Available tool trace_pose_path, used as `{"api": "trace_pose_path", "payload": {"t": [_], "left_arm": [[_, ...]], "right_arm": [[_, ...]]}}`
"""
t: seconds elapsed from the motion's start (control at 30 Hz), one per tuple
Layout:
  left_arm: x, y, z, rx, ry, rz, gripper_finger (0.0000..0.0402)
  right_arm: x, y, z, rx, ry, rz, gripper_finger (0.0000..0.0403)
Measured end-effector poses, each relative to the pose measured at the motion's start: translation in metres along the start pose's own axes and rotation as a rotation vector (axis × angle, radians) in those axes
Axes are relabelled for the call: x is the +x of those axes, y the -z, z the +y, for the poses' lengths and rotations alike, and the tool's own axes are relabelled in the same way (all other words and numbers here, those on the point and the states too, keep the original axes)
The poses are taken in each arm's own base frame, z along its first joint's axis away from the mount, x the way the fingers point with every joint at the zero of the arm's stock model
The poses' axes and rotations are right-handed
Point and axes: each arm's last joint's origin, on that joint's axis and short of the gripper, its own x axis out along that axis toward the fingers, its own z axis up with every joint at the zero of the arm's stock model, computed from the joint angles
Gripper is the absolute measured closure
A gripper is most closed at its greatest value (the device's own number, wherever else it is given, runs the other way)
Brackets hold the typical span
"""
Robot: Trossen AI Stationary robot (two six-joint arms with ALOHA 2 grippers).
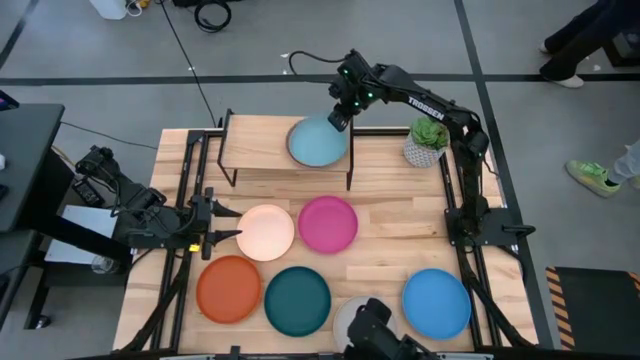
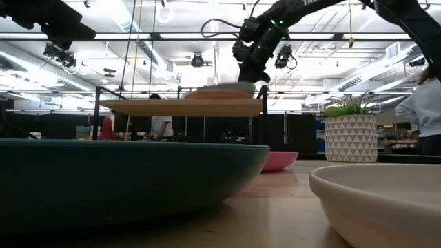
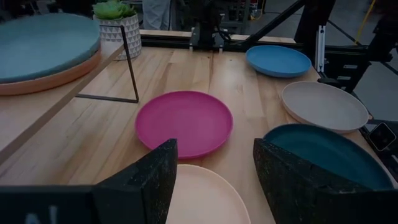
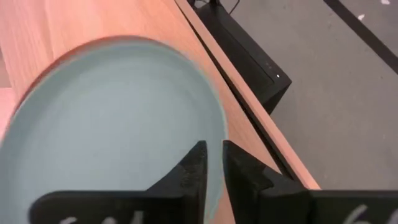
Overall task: Place and stack plates onto a shelf
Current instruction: Stack the light blue plate on top of the brown plate on the shelf, then put the orange plate on the shelf
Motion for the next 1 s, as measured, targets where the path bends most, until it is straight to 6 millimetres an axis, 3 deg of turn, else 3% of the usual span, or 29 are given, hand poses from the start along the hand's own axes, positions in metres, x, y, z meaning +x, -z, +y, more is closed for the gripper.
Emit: {"api": "trace_pose_path", "payload": {"t": [0.27, 0.47, 0.7, 0.87, 1.0], "left_arm": [[0.0, 0.0, 0.0, 0.003, -0.001, 0.002, 0.0182], [0.0, 0.0, 0.0, 0.004, -0.001, 0.003, 0.0182], [0.0, 0.001, 0.0, 0.004, 0.009, 0.009, 0.0182], [0.002, 0.002, -0.003, -0.011, 0.059, 0.042, 0.0182], [0.009, 0.006, -0.009, -0.009, 0.073, 0.094, 0.0182]], "right_arm": [[-0.007, 0.0, 0.002, 0.001, -0.001, -0.003, 0.0311], [-0.041, -0.002, 0.027, -0.094, -0.017, -0.068, 0.0312], [-0.05, 0.02, 0.103, -0.299, -0.033, 0.073, 0.0312], [-0.029, 0.05, 0.163, -0.422, 0.028, 0.162, 0.0312], [-0.007, 0.085, 0.206, -0.503, 0.029, 0.202, 0.0312]]}}
